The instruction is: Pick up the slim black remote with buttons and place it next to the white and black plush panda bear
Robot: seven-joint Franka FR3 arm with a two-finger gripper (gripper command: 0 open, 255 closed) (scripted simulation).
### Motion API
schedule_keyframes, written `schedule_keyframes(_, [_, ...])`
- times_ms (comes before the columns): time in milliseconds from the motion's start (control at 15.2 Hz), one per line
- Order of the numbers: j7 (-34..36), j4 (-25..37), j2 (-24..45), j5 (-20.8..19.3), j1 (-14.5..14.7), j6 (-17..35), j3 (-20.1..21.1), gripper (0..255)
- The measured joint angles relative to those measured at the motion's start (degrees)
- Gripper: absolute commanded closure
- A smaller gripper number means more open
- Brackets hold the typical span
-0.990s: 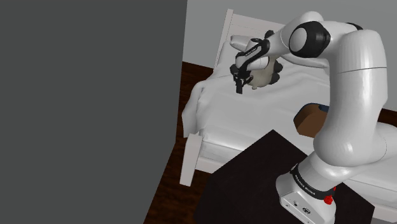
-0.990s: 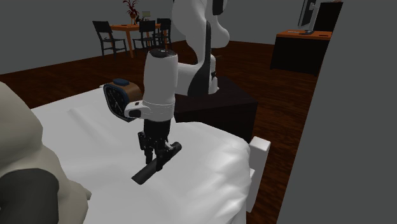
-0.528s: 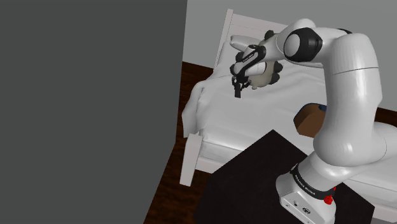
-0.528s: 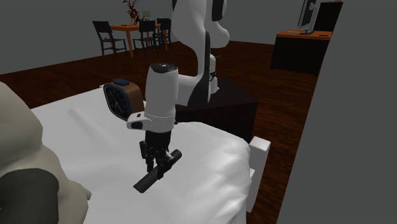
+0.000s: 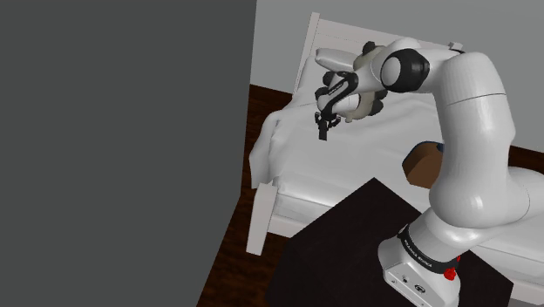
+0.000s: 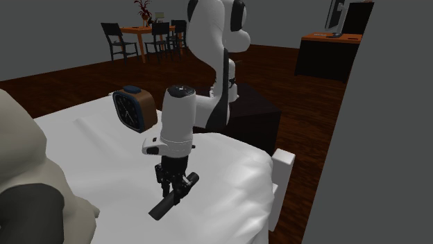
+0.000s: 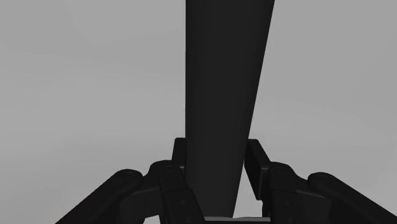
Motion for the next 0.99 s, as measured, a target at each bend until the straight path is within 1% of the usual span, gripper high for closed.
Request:
schedule_keyframes(396, [0.0,0.1,0.7,0.0,-0.1,0.6,0.0,255])
schedule_keyframes(462, [0.0,0.1,0.7,0.0,-0.1,0.6,0.0,0])
schedule_keyframes(858, [0.0,0.1,0.7,0.0,-0.1,0.6,0.0,0])
schedule_keyframes(990, [0.1,-1.7,-1.8,-0.1,0.3,-0.1,-0.1,0])
